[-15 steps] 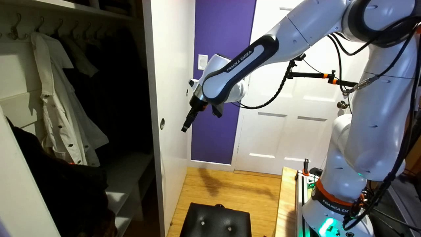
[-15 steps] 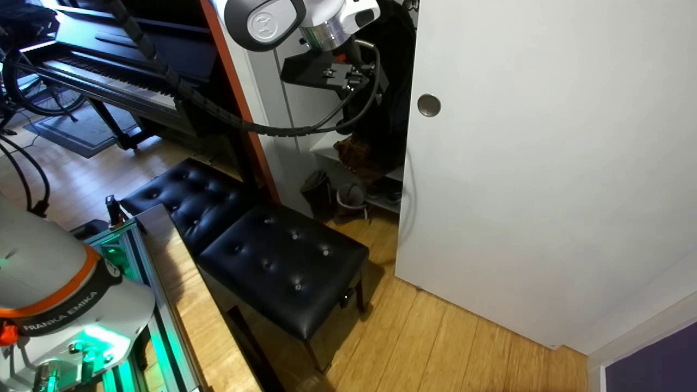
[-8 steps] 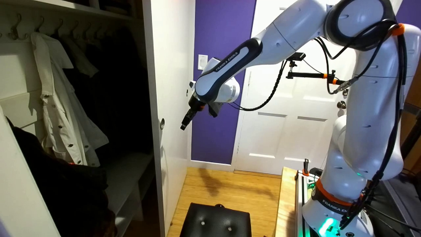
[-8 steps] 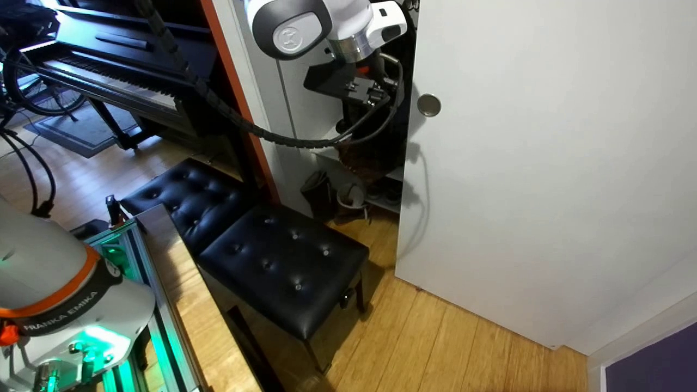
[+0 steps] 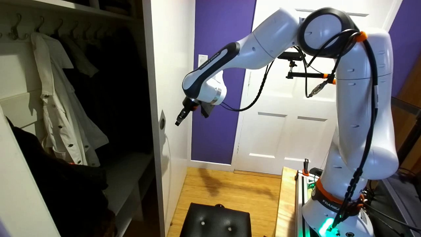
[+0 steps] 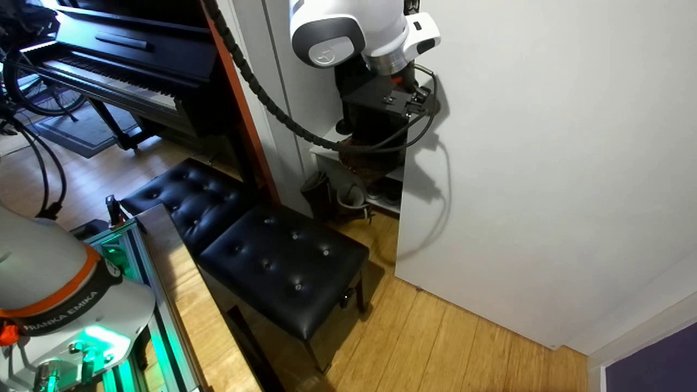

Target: Close the closet door

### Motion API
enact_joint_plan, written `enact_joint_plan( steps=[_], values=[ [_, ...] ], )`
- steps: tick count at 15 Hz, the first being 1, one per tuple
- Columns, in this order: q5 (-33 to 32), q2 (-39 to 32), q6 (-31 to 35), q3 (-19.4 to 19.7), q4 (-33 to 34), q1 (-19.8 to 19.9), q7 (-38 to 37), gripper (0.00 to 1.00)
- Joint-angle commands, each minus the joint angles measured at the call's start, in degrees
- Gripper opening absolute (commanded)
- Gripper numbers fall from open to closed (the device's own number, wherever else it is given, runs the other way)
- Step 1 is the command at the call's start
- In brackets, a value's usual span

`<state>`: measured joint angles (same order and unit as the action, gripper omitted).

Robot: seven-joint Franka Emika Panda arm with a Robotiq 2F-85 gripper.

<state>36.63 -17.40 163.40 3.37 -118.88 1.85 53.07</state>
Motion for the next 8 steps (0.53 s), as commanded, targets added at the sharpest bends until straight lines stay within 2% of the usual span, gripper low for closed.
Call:
enact_joint_plan(
  steps=[1,8],
  values=[
    [6.2,-5.7,1.6,-3.7,6.0,3.4,6.8,0.0],
    [12.8,-11.5,2.6,-9.1,12.9,7.3,15.7,0.0]
  ],
)
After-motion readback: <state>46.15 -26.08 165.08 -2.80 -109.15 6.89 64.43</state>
